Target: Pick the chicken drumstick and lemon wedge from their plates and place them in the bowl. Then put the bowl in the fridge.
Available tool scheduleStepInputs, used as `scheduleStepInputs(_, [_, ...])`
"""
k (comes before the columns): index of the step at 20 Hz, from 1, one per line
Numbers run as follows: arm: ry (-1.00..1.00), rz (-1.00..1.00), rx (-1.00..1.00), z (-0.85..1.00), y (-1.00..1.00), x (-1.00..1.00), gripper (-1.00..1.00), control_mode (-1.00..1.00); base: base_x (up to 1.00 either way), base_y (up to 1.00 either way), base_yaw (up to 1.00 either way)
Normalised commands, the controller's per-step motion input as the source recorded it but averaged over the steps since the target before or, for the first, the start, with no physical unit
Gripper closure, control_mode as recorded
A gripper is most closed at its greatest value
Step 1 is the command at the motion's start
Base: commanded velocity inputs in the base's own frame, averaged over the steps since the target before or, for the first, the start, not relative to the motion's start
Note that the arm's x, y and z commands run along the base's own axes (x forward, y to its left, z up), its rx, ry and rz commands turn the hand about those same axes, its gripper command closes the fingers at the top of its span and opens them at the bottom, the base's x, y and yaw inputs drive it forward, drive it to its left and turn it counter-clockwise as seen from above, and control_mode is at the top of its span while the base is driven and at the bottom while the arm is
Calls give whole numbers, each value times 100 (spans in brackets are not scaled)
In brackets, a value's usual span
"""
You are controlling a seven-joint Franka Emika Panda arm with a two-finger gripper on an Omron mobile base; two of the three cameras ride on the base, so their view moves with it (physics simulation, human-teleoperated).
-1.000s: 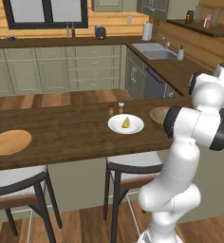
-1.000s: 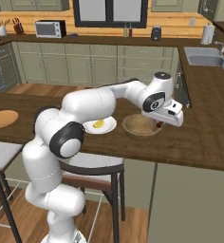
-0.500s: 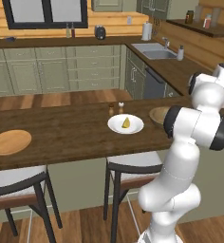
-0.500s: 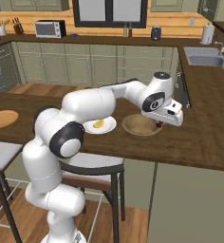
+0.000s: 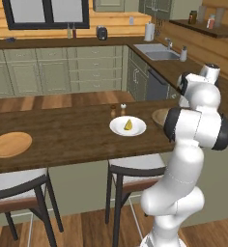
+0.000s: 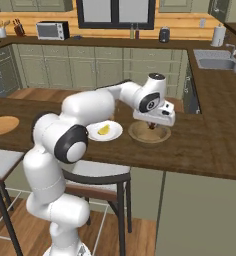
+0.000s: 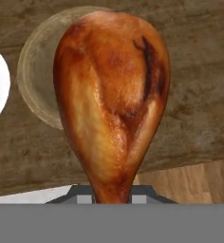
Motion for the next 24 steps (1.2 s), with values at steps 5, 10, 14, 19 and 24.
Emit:
scheduleStepInputs(5, [1, 22, 2, -25, 63, 51, 100, -100, 0, 0, 0])
scheduleStepInputs(10, [5, 2, 2, -35, -1, 75, 100, -100, 0, 0, 0])
scheduleStepInputs(14, [6, 0, 0, -55, 0, 51, 100, -100, 0, 0, 0])
scheduleStepInputs(19, [6, 0, 0, -40, 0, 3, 100, -100, 0, 0, 0])
scheduleStepInputs(24, [0, 0, 0, -37, 0, 0, 100, -100, 0, 0, 0])
